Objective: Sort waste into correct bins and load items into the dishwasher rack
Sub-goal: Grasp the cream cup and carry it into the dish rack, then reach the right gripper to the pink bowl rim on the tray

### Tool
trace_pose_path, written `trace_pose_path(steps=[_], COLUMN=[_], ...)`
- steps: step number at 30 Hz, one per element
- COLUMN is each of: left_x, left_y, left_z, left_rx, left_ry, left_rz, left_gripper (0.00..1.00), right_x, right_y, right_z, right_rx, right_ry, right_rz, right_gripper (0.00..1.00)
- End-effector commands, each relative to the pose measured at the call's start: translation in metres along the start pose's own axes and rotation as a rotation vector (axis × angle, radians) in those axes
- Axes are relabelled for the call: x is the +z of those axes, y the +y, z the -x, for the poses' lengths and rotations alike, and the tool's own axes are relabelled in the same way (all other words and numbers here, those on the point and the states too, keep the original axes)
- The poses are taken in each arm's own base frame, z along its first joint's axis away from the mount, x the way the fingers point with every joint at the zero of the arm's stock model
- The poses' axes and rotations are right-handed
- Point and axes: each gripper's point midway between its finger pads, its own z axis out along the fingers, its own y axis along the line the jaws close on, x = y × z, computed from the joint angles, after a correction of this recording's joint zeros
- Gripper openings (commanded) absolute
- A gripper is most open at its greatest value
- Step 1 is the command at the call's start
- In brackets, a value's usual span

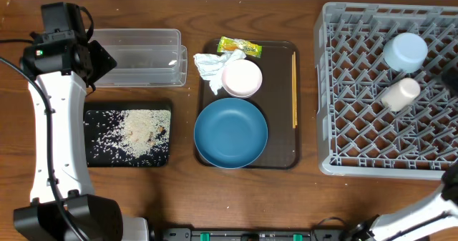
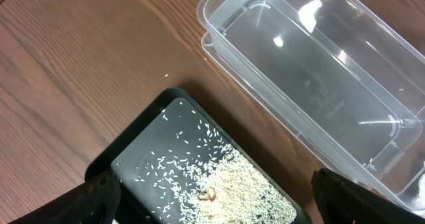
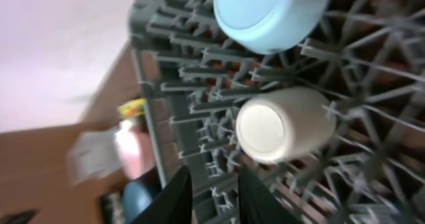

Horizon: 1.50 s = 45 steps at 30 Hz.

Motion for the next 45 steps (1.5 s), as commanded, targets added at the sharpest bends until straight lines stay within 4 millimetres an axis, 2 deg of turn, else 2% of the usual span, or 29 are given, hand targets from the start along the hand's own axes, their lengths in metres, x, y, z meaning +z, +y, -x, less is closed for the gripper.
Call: trace_pose_path(steps=[1, 3, 6, 8, 9, 10, 12, 16, 18, 19, 22, 25, 27, 29, 32, 35, 40, 45], left_x=[-0.003, -0.003, -0.003, -0.003, -0.003, -0.003, -0.003, -0.003, -0.003, -0.003, -0.003, -0.003, -0.003, -0.003, -0.003, -0.003, -0.003, -0.003], left_y=[0.002, 0.002, 0.002, 0.002, 0.002, 0.002, 0.002, 0.002, 0.002, 0.002, 0.002, 0.002, 0.002, 0.002, 0.002, 0.002, 0.002, 0.002], left_z=[0.004, 0.004, 0.004, 0.004, 0.004, 0.004, 0.004, 0.004, 0.004, 0.004, 0.004, 0.004, 0.004, 0.004, 0.004, 0.004, 0.004, 0.004], left_rx=[-0.012, -0.012, -0.012, -0.013, -0.012, -0.013, -0.012, -0.012, -0.012, -0.012, -0.012, -0.012, -0.012, -0.012, -0.013, -0.012, -0.012, -0.013], left_ry=[-0.011, -0.011, -0.011, -0.011, -0.011, -0.011, -0.011, -0.011, -0.011, -0.011, -0.011, -0.011, -0.011, -0.011, -0.011, -0.011, -0.011, -0.011], left_rz=[0.002, 0.002, 0.002, 0.002, 0.002, 0.002, 0.002, 0.002, 0.002, 0.002, 0.002, 0.002, 0.002, 0.002, 0.002, 0.002, 0.002, 0.002], left_gripper=[0.95, 0.95, 0.95, 0.95, 0.95, 0.95, 0.95, 0.95, 0.95, 0.95, 0.95, 0.95, 0.95, 0.95, 0.95, 0.95, 0.95, 0.95], right_x=[-0.014, -0.014, -0.003, 0.013, 0.024, 0.039, 0.064, 0.121, 0.153, 0.168, 0.205, 0.246, 0.271, 0.295, 0.323, 0.343, 0.364, 0.368], right_y=[0.027, 0.064, 0.122, 0.163, 0.184, 0.205, 0.231, 0.264, 0.281, 0.289, 0.307, 0.324, 0.334, 0.334, 0.321, 0.305, 0.285, 0.266], right_z=[-0.003, -0.007, -0.019, -0.032, -0.041, -0.051, -0.068, -0.11, -0.143, -0.161, -0.199, -0.225, -0.244, -0.26, -0.278, -0.297, -0.327, -0.326], right_rx=[0.017, -0.078, -0.239, -0.357, -0.419, -0.487, -0.571, -0.709, -0.783, -0.813, -0.868, -0.903, -0.94, -0.945, -0.951, -0.955, -0.953, -0.962], right_ry=[-0.061, -0.088, -0.1, -0.091, -0.08, -0.066, -0.051, -0.02, 0.043, 0.084, 0.159, 0.159, 0.148, 0.129, 0.101, 0.106, 0.148, 0.12], right_rz=[-0.203, -0.188, -0.133, -0.082, -0.056, -0.037, -0.05, -0.146, -0.147, -0.137, -0.111, -0.101, -0.08, -0.106, -0.197, -0.266, -0.321, -0.427], right_gripper=[0.23, 0.26, 0.45, 0.68, 0.77, 0.82, 0.83, 0.93, 0.99, 0.99, 0.99, 0.93, 0.93, 0.92, 0.88, 0.8, 0.71, 0.65])
